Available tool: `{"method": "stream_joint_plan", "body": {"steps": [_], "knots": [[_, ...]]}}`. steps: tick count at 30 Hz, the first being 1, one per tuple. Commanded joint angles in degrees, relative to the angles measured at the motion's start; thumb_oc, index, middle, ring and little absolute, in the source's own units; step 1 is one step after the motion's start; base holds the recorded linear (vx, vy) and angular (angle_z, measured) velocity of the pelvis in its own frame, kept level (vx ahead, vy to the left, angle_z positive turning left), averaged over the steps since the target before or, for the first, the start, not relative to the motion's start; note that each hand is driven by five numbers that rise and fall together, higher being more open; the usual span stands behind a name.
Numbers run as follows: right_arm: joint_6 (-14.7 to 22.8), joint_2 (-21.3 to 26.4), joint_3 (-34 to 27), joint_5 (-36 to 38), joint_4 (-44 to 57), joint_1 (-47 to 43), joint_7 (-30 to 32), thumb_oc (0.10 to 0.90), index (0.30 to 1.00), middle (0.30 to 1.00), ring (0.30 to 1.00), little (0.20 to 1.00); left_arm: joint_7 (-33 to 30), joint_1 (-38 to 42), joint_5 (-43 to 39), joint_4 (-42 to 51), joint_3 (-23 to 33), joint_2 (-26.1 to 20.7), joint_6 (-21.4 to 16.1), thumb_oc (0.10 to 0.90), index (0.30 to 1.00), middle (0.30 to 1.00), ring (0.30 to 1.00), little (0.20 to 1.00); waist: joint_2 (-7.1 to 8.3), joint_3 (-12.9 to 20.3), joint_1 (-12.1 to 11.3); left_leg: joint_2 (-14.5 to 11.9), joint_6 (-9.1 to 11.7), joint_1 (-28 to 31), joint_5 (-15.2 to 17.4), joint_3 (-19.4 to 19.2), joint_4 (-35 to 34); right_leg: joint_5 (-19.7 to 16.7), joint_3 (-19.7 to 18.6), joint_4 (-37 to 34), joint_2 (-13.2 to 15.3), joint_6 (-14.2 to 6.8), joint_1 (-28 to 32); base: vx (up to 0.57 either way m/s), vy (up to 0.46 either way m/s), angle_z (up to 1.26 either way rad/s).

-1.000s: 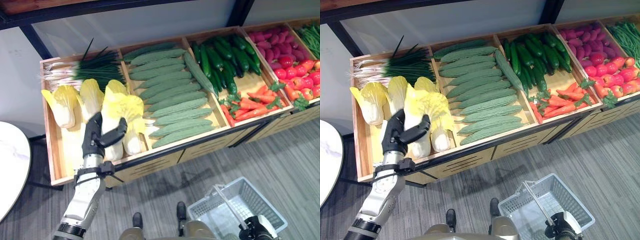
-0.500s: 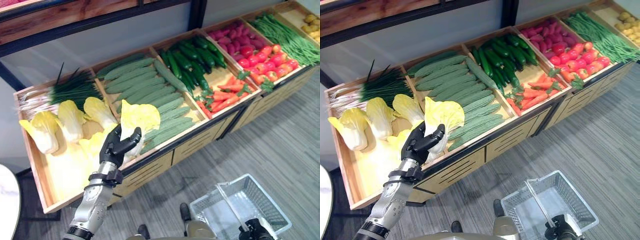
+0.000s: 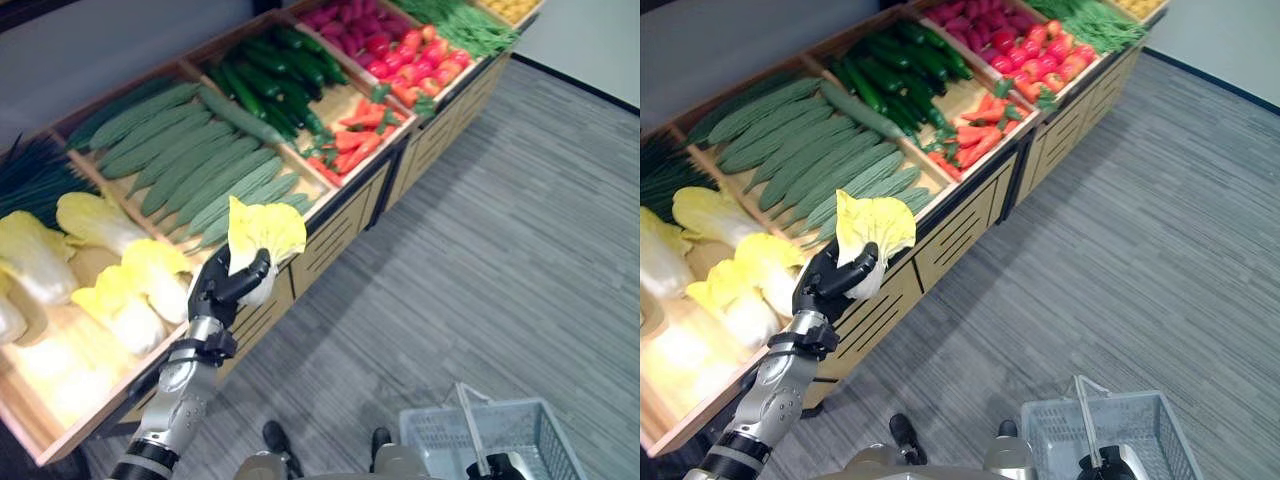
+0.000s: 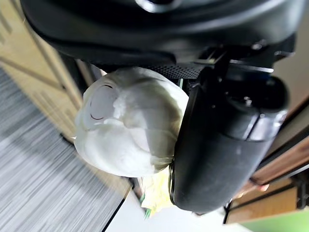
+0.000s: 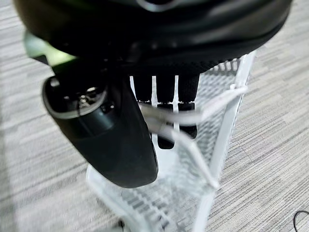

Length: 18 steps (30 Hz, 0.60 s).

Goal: Get the vegetables into the basket

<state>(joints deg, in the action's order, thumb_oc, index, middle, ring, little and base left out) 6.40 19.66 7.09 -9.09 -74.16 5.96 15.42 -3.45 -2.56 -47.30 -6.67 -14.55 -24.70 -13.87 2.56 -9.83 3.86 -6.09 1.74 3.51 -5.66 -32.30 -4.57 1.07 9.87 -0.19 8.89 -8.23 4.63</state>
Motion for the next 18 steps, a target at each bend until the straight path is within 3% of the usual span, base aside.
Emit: {"method": "stream_joint_plan", "body": {"steps": [1, 4, 9, 15, 16, 18], "knots": [[1.3, 2.7, 0.4, 1.8, 0.1, -0.4, 2.6, 0.4, 0.3, 0.3, 0.3, 0.3, 3.5, 6.9, -0.8, 8.8, -0.8, 0.5, -4.3, 0.4, 0.3, 0.3, 0.3, 0.3, 2.35, 1.8, 0.5, 0.1, 1.4, 0.4, 3.8, 4.8, 0.8, -2.8, -2.2, 2.0, 2.1, -2.3, -5.3, 0.0, -0.313, -0.31], [1.4, 2.9, -0.1, 2.5, 0.6, 0.4, 2.8, 0.4, 0.3, 0.3, 0.3, 0.3, 3.8, 7.1, -1.2, 8.5, -1.4, 0.6, -3.9, 0.4, 0.3, 0.3, 0.3, 0.3, 1.6, 1.8, 1.3, -0.9, 2.2, 0.8, 2.9, 4.8, 0.8, -2.0, -2.4, 1.9, 1.1, -1.6, -4.9, 0.0, -0.202, -0.18], [3.0, 4.0, -2.1, 7.5, 3.7, 1.3, 5.3, 0.4, 0.3, 0.3, 0.3, 0.3, 3.2, 8.9, -2.4, 7.7, -3.5, 2.5, -4.6, 0.4, 0.3, 0.3, 0.3, 0.3, -1.21, 0.4, 3.0, -5.8, 5.3, -0.5, -0.9, 4.7, 3.0, 0.6, -3.7, 2.7, -3.1, 1.6, -4.4, -0.06, -0.277, -0.07], [2.9, 5.4, -2.7, 8.0, 2.8, 1.2, 5.7, 0.4, 0.3, 0.3, 0.3, 0.3, 3.2, 9.7, -3.3, 6.9, -3.9, 4.1, -4.8, 0.4, 0.3, 0.3, 0.3, 0.3, -2.24, -0.6, 3.3, -8.2, 7.4, -2.7, -1.6, 7.0, 9.6, 1.3, -4.0, 1.5, -4.8, 3.5, -2.4, -0.04, -0.177, -0.06], [2.8, 5.9, -2.2, 7.6, 2.5, 0.5, 6.0, 0.4, 0.3, 0.3, 0.3, 0.3, 3.1, 9.7, -3.3, 7.0, -3.9, 4.7, -5.1, 0.4, 0.3, 0.3, 0.3, 0.3, -2.47, -1.0, 2.2, -6.4, 6.6, -4.8, -3.1, 14.1, 11.3, -0.1, -6.0, 1.2, -5.4, 4.2, -3.5, -0.06, -0.041, -0.22], [2.5, 6.7, -1.8, 7.3, 0.8, -1.2, 6.2, 0.4, 0.3, 0.3, 0.3, 0.3, 3.0, 9.4, -2.9, 7.6, -3.7, 5.0, -5.3, 0.4, 0.3, 0.3, 0.3, 0.3, -2.44, -0.9, 0.8, -3.5, 5.1, -6.2, -0.9, 23.4, 9.5, -0.5, -8.4, 1.4, -5.3, 3.9, -4.2, 0.0, -0.023, -0.83]]}}
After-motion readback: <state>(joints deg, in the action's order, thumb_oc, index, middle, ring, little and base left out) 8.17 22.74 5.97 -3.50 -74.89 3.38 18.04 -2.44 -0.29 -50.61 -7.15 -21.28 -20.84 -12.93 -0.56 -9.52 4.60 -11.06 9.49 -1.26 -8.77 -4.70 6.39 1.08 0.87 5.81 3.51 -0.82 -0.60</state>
